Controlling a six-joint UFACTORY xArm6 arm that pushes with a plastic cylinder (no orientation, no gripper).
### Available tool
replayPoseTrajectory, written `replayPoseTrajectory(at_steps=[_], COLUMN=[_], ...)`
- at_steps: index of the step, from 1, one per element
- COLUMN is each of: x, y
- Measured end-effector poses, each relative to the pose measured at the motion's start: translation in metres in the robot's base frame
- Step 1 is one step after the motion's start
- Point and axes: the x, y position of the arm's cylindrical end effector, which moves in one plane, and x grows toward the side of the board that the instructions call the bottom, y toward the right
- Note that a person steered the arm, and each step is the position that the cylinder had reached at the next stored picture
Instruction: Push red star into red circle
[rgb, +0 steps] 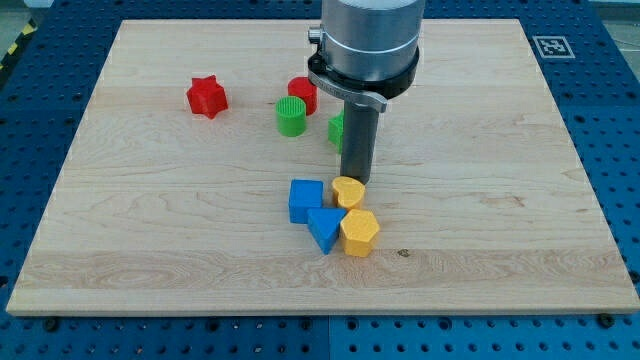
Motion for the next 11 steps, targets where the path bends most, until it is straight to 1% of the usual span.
replayPoseTrajectory(at_steps=[2,3,4,5,6,7,8,9,10,11], x=[-0.02,-0.06,-0.094,-0.11,-0.115,-0.111,-0.082,-0.04,-0.021,-0.028], y=[0.054,0.043,-0.007,-0.033,-0.014,0.033,0.057,0.055,0.019,-0.028])
